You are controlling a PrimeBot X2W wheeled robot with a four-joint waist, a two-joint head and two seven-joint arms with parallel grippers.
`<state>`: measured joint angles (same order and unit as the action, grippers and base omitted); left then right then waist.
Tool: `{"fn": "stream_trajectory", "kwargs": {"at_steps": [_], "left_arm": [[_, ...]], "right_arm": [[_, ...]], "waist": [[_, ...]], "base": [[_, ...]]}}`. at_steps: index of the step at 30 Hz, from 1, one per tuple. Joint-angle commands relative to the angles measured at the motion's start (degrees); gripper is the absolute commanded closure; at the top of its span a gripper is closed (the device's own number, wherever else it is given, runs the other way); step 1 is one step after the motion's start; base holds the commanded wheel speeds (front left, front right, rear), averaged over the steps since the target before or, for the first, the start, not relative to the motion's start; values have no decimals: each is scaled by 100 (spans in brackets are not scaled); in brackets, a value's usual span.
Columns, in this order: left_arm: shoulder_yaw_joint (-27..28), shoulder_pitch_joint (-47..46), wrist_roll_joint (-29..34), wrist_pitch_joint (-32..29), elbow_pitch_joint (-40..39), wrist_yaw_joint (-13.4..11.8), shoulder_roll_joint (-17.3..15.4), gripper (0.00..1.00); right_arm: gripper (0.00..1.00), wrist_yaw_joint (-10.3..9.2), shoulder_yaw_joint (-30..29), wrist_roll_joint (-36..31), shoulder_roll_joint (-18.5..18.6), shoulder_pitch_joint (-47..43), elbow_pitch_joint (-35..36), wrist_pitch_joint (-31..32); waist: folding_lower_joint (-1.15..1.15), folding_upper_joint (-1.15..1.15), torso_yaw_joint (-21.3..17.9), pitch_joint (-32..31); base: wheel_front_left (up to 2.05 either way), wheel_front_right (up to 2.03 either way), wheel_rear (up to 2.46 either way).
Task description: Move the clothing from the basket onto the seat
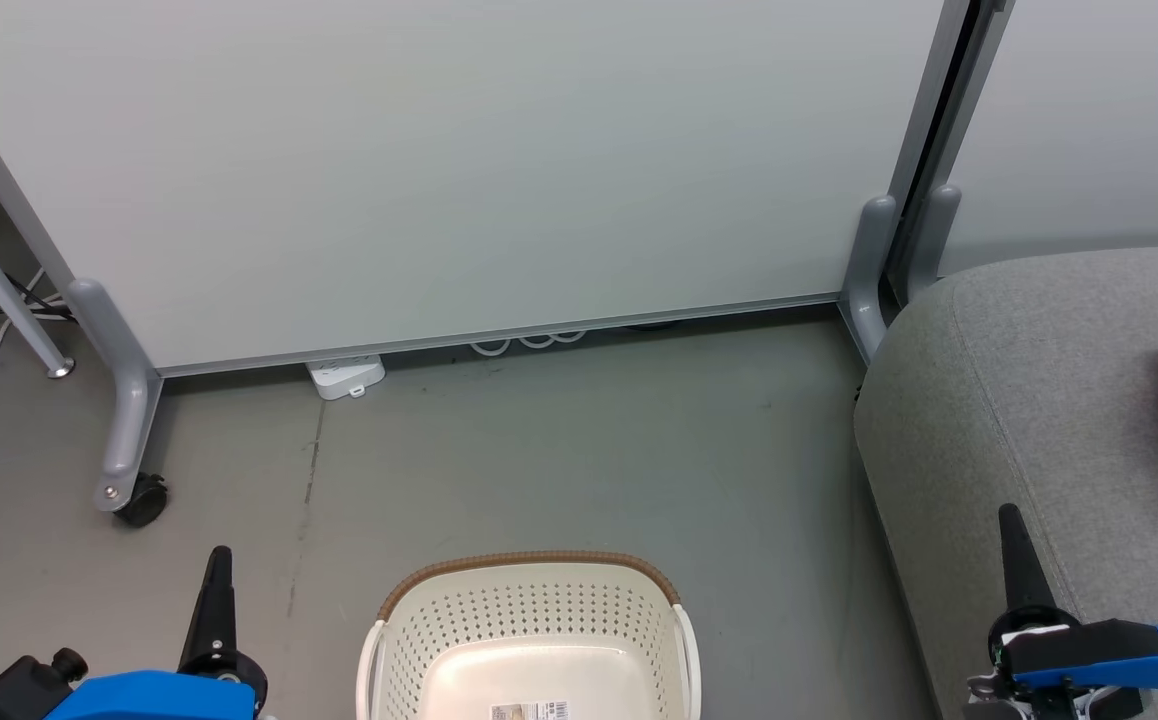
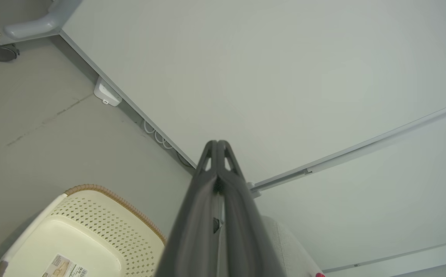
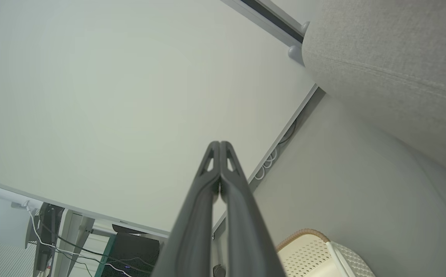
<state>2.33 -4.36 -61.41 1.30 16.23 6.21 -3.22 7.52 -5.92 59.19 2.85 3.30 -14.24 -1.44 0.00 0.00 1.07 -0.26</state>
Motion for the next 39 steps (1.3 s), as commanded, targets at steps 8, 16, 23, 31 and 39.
{"fn": "stream_trajectory", "kwargs": {"at_steps": [8, 16, 23, 31, 39], "left_arm": [[104, -162, -557, -135, -97, 48, -19, 100], [167, -177, -999, -254, -123, 65, -12, 100], [217, -188, -1365, -349, -142, 82, -4, 100], [258, -191, -1709, -435, -159, 98, 4, 100], [305, -195, -2078, -536, -179, 101, 11, 100]], "right_arm": [[100, -2, -21, 603, 8, 174, 62, 148], [100, -3, -30, 1076, 7, 200, 58, 256], [100, -3, -38, 1467, 7, 221, 53, 357], [100, -3, -45, 1837, 7, 248, 50, 451], [100, -4, -51, 2234, 6, 279, 45, 550]], "waist": [[0, 0, -14, 6], [0, 0, -27, 11], [0, 0, -39, 16], [0, 0, -51, 21], [0, 0, -64, 26]], "base": [[0, 0, 0], [0, 0, 0], [0, 0, 0], [0, 0, 0], [0, 0, 0]]}}
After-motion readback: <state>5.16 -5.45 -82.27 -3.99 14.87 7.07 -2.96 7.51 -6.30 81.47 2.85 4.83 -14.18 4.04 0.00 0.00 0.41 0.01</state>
